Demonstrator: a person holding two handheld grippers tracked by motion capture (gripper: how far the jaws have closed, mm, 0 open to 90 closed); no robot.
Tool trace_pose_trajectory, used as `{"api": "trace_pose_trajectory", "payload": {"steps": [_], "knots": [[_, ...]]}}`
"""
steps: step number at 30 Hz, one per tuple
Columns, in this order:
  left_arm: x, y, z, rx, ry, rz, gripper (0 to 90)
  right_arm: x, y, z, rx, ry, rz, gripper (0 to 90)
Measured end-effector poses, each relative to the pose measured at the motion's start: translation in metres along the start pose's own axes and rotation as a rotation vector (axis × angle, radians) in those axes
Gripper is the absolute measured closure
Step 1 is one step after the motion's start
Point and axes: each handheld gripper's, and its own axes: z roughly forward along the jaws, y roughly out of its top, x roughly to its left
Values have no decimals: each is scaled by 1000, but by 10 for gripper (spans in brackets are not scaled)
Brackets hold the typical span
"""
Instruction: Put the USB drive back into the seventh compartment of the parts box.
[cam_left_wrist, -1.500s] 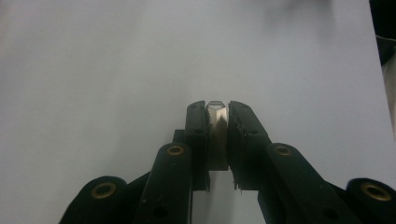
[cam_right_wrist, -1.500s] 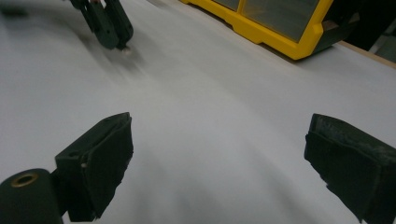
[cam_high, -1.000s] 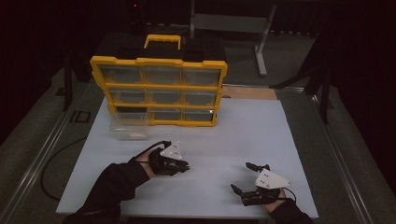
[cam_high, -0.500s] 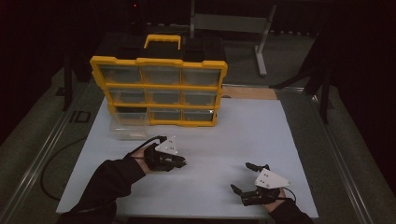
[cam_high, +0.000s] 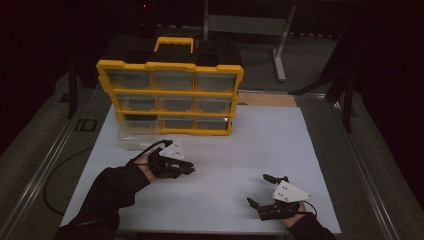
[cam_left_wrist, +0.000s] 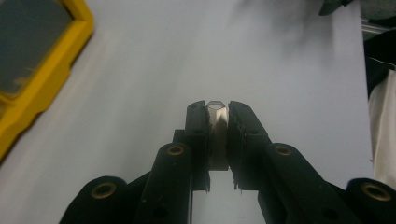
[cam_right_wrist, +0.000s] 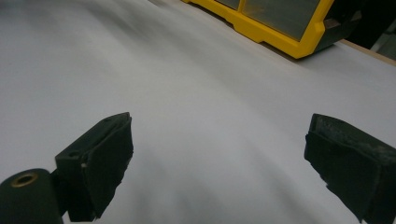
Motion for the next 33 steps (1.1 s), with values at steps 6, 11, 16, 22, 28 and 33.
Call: {"api": "trace_pose_trajectory", "payload": {"steps": [6, 11, 16, 22, 28, 33], "knots": [[6, 4, -12, 1, 24, -5, 798, 0, 0, 0, -1, -2, -4, 81], [8, 4, -18, 2, 37, -10, 799, 0, 0, -1, 2, -2, 0, 81], [12, 3, -26, 5, 55, -17, 798, 1, 0, 0, 4, 0, 2, 81], [19, 3, -39, -13, 79, -38, 799, 1, 0, 0, 1, -2, 0, 81], [22, 2, -51, -18, 103, -50, 799, 0, 1, -1, 0, -5, -5, 81], [29, -2, -63, -19, 128, -72, 799, 1, 1, -1, -2, -6, -5, 81]]}}
